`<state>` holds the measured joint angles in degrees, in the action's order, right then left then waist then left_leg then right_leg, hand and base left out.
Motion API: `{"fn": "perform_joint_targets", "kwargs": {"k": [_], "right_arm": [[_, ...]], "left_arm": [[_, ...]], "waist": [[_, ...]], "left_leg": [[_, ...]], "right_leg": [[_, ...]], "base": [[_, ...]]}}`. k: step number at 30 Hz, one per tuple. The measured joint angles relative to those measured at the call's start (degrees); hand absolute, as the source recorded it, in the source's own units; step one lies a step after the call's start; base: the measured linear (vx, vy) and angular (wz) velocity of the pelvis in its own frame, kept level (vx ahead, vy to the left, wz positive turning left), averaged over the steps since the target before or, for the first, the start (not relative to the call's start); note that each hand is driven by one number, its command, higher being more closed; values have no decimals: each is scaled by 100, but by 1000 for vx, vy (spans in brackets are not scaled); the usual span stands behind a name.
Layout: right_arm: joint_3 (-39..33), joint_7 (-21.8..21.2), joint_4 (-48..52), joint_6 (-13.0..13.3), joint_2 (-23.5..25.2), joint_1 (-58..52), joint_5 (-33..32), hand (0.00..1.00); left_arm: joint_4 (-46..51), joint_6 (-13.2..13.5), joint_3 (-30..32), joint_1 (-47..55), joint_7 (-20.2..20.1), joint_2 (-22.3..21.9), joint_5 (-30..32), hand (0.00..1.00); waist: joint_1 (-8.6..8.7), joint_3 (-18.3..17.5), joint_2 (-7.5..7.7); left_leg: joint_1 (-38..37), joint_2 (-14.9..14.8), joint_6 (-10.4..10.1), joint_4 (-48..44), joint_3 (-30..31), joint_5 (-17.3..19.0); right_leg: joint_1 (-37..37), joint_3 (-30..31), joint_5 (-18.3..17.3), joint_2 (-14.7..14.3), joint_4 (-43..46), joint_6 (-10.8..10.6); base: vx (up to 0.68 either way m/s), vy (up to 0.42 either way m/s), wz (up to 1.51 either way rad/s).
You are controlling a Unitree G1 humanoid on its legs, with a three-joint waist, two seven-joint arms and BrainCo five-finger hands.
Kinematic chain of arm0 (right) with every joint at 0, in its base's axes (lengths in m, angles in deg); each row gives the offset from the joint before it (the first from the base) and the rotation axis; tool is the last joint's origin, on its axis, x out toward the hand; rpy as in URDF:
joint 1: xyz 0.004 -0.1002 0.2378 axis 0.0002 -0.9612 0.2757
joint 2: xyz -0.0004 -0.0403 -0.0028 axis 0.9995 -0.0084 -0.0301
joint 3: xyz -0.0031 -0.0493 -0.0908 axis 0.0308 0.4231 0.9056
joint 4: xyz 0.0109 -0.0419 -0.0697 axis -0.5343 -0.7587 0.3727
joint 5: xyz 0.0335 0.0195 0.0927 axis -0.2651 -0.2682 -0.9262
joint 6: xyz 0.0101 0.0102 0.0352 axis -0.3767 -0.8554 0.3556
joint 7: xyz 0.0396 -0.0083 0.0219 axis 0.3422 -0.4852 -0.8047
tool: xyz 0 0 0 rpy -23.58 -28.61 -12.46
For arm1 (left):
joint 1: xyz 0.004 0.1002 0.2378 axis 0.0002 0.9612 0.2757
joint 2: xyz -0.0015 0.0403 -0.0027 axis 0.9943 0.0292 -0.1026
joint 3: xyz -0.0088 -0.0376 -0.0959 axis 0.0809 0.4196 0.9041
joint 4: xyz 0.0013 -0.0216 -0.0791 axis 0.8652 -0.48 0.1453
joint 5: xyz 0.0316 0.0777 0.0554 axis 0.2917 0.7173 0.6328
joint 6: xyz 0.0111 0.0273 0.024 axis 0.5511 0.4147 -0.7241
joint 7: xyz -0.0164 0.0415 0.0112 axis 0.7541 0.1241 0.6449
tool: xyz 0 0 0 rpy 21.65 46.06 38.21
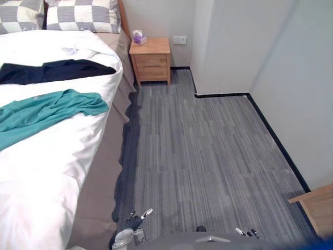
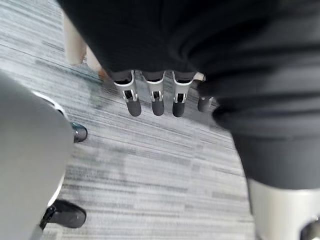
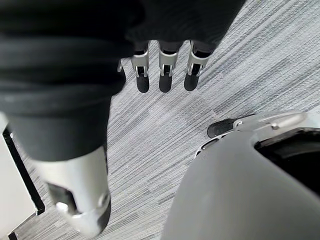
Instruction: Tidy the bed and pick cloth on bed and put in laundry
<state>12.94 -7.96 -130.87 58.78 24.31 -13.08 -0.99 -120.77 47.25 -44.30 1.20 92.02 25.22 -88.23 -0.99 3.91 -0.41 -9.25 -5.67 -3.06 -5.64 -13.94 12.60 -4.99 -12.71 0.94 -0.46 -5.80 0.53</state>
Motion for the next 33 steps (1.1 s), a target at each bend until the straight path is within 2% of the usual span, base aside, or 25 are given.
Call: {"fn": "perform_joint_targets", "kwargs": {"k": [2, 3, 4, 5, 6, 8, 9, 10, 11, 14, 17, 18, 19, 20, 21, 22, 23, 24, 25, 27, 29, 30, 31, 32, 33], "right_arm": [[42, 31, 12, -34, 49, 24, 1, 0], [128, 25, 54, -50, 29, 45, 1, 0], [182, 26, 130, -48, -4, 42, -6, 0], [241, 40, 237, -47, -103, 38, -5, 0], [250, 70, 325, -45, -156, 82, -4, 0], [264, 104, 407, -40, -163, 159, 25, 0], [270, 128, 446, -34, -170, 171, 85, 0], [270, 145, 470, -26, -191, 180, 130, 0], [367, 162, 439, -37, -159, 198, 297, 0], [462, 179, 435, -38, -139, 204, 405, 0], [480, 205, 456, -35, -85, 220, 529, 0], [441, 252, 464, -34, -52, 212, 549, 0], [407, 302, 475, -31, -46, 252, 550, 0], [396, 311, 493, -29, -30, 299, 550, 0], [371, 312, 532, 0, -22, 364, 543, 0], [330, 313, 548, 19, 20, 383, 523, 0], [314, 316, 557, 19, 0, 386, 525, 0], [293, 316, 549, 19, -51, 383, 528, 0], [265, 322, 550, 17, -13, 385, 526, 0], [252, 325, 536, -16, -22, 367, 526, 0], [233, 348, 535, -183, -42, 356, 522, 0], [257, 353, 511, -283, 35, 315, 504, 0], [200, 324, 443, -322, -29, 315, 451, 0], [178, 351, 340, -383, -168, 394, 450, 0], [163, 351, 380, -363, -211, 395, 446, 0]], "left_arm": [[130, 10, 60, -7, 8, 70, 1, 0], [266, 23, 168, -6, 21, 44, -1, 0], [326, 28, 169, -14, 42, 20, -14, 0], [387, 30, 159, 6, 112, -16, -19, 0], [391, 23, 149, 4, 119, -73, -13, 0], [400, -5, 150, 14, 96, -125, -47, 0], [400, -78, 151, 29, 43, -166, -209, 0], [399, -122, 177, 34, 5, -190, -304, 0], [426, -194, 232, 65, -47, -121, -468, 0], [458, -215, 355, 62, -61, -97, -442, 0], [449, -220, 388, 74, -61, -94, -395, 0], [448, -217, 360, 54, -68, -78, -337, 0], [371, -217, 252, 8, -85, -41, -177, 0], [338, -216, 132, 17, -113, 24, -102, 0], [341, -200, -13, -1, -153, 142, 37, 0], [239, -195, -129, -60, -159, 194, 93, 0], [172, -195, -202, -88, -157, 186, 89, 0], [164, -194, -301, -152, -166, 206, 69, 0], [163, -212, -290, -182, -173, 239, -11, 0], [164, -236, -286, -234, -177, 236, -76, 0], [163, -293, -289, -309, -200, 167, -144, 0], [169, -315, -291, -369, -262, 155, -131, 0], [83, -326, -271, -460, -255, 109, -126, 0], [-11, -330, -319, -502, -305, -63, -116, 0], [-11, -298, -286, -601, -305, -256, -60, 0]], "waist": [[-14, 93, 120], [-20, 192, 131], [-23, 241, 126], [-22, 304, 27], [-9, 323, -85], [-12, 339, -118], [-10, 330, -154], [-19, 337, -180], [-112, 282, -115], [-175, 255, 1], [-223, 237, 40], [-274, 196, 158], [-304, 169, 120], [-295, 166, 158], [-201, 231, 315], [-102, 242, 333], [-34, 261, 295], [57, 263, 237], [69, 273, 272], [149, 292, 277], [230, 338, 213], [252, 332, 313], [280, 391, 247], [264, 413, -8], [321, 556, -100]], "left_leg": [[483, -91, -72, -1231, -101, 127], [892, -240, -63, -2276, -168, 112], [1096, -344, -54, -2792, -162, 78], [1358, -558, 38, -3359, -235, 236], [1458, -664, 30, -3315, -294, 335], [1431, -583, -21, -2476, -309, 289], [1374, -516, -20, -1690, -291, 37], [1329, -518, 53, -1387, -297, -167], [1203, -287, 166, -1102, -514, -180], [1144, -142, 269, -1016, -648, -129], [799, -71, 294, -823, -909, -12], [629, -15, 247, -773, -1024, 185], [506, -4, 214, -703, -1122, 241], [445, 24, 206, -663, -1190, 254], [255, 151, 194, -583, -1198, 282], [41, 188, 205, -535, -1100, 325], [-65, 161, 231, -531, -1017, 346], [-225, 111, 191, -513, -899, 423], [-360, 53, 129, -532, -814, 513], [-514, -105, 26, -530, -637, 587], [-639, -322, -164, -518, -443, 719], [-731, -323, -336, -481, -290, 822], [-831, -384, -430, -470, -193, 887], [-847, -428, -445, -446, -86, 882], [-865, -398, -237, -431, -86, 702]], "right_leg": [[-82, -20, -115, 94, 43, 40], [-146, -43, -230, 155, 202, 40], [-171, -62, -293, 166, 309, 42], [-163, -71, -482, 174, 558, 22], [-168, -65, -552, 219, 698, -53], [-153, 7, -644, 378, 832, -181], [-122, 35, -695, 436, 897, -272], [-125, 52, -720, 449, 910, -320], [-165, 95, -672, 671, 835, -431], [-142, 99, -672, 830, 837, -451], [-21, 107, -962, 970, 1512, -476], [241, 236, -1175, 1043, 2159, -525], [806, 462, -1312, 1103, 3274, -450], [1188, 578, -1269, 1191, 4042, -405], [1786, 748, -911, 1379, 5271, -383], [2068, 904, -322, 1458, 6006, -497], [2173, 917, 19, 1438, 6267, -560], [2286, 965, -91, 1317, 6606, -631], [2347, 914, -726, 1240, 6598, -545], [2445, 553, -1359, 1175, 6145, -386], [2485, 305, -1424, 1020, 5093, -277], [2379, 295, -1102, 1050, 3806, -315], [2241, 145, -1076, 971, 3836, -109], [2064, -57, -1047, 859, 3688, -111], [2110, -38, -1047, 877, 4091, -182]], "base": [[38, -11, 23], [1, -22, 18], [20, 15, 14], [61, 80, 4], [71, 108, -4], [115, 160, -7], [119, 197, -4], [219, 300, -11], [216, 249, -14], [174, 144, -18], [180, 62, -35], [113, 14, -63], [167, 23, -61], [153, 3, -39], [224, -17, 0], [223, -36, 18], [263, -57, 40], [263, -88, 45], [271, -112, 49], [314, -192, 65], [395, -294, 70], [398, -299, 52], [468, -286, 41], [350, -136, 28], [273, -115, 28]]}}
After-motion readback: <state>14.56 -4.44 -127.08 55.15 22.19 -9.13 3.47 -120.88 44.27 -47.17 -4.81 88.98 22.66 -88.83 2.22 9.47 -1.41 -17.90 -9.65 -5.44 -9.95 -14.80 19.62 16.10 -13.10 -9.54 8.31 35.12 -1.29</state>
